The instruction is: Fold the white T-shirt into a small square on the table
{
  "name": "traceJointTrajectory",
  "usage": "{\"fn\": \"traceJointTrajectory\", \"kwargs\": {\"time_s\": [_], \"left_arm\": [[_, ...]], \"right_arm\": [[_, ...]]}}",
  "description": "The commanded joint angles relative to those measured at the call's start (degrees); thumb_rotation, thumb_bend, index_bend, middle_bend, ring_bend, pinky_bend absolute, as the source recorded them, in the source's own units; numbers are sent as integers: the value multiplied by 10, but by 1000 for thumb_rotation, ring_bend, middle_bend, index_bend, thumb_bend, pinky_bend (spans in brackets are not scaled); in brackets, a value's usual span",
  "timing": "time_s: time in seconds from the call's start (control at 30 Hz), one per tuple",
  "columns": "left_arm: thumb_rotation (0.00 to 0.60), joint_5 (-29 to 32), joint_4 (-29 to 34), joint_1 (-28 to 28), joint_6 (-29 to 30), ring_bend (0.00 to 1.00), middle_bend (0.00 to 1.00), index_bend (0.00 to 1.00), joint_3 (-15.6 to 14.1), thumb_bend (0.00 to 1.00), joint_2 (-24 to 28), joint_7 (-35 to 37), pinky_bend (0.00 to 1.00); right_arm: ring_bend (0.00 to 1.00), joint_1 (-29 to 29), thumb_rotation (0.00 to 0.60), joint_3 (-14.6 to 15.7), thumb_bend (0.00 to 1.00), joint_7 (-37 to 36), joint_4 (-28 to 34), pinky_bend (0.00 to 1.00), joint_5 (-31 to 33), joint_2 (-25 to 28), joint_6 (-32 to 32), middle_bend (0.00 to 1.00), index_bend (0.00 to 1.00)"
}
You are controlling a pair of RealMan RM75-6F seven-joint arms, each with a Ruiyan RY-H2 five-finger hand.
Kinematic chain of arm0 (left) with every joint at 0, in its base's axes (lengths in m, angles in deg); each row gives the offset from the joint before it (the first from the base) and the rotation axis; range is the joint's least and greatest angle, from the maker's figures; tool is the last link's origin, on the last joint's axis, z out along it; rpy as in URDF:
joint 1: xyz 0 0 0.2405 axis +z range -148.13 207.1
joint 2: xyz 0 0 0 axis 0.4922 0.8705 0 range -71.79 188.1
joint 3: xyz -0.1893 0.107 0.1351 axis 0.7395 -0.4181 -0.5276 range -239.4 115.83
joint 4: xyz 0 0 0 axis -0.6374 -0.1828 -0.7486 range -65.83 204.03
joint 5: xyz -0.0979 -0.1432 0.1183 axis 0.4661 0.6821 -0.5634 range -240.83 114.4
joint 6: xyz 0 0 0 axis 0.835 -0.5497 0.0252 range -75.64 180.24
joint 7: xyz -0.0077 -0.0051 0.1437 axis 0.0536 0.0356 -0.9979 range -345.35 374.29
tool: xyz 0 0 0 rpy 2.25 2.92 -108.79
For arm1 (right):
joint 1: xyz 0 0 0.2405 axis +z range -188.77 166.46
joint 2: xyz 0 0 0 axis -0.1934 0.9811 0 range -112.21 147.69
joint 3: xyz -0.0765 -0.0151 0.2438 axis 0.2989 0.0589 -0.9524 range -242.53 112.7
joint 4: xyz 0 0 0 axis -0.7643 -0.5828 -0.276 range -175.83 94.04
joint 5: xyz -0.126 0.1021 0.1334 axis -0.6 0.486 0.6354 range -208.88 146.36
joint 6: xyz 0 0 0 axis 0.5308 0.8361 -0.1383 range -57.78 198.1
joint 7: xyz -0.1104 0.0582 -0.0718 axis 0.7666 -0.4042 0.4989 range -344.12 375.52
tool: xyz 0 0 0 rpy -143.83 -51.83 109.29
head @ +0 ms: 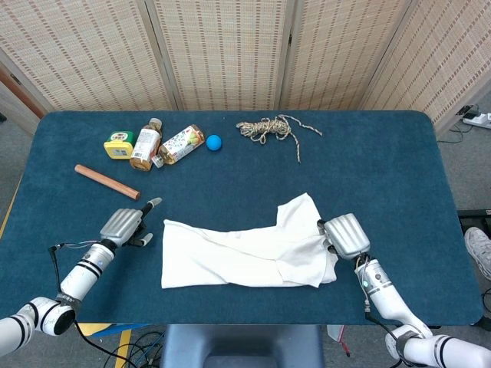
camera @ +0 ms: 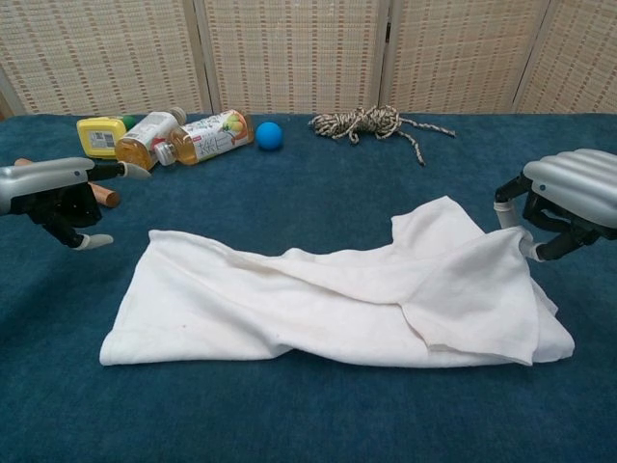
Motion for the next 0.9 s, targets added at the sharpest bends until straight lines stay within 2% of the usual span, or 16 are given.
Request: {"fn": "traceJointTrajectory", "kwargs": {"time_s": [0.03,0.6,0.9], "left_arm": [[600,1,5,3,3,925,976,0,0,408,4,0,1000],[600,0,29,13,16,925,974,0,4,408,17,-5,1000],[600,0,40,16,17,925,974,0,2,408,23,-10,1000]], "right_arm": [[990,3,600,0,542,-2,-8,1000,5,-5,-5,933,794],[990,7,600,9,541,-8,-19,1000,19,-8,-11,932,794],[990,-12,600,23,541,-20,25,1000,9,20,15,932,794]]}}
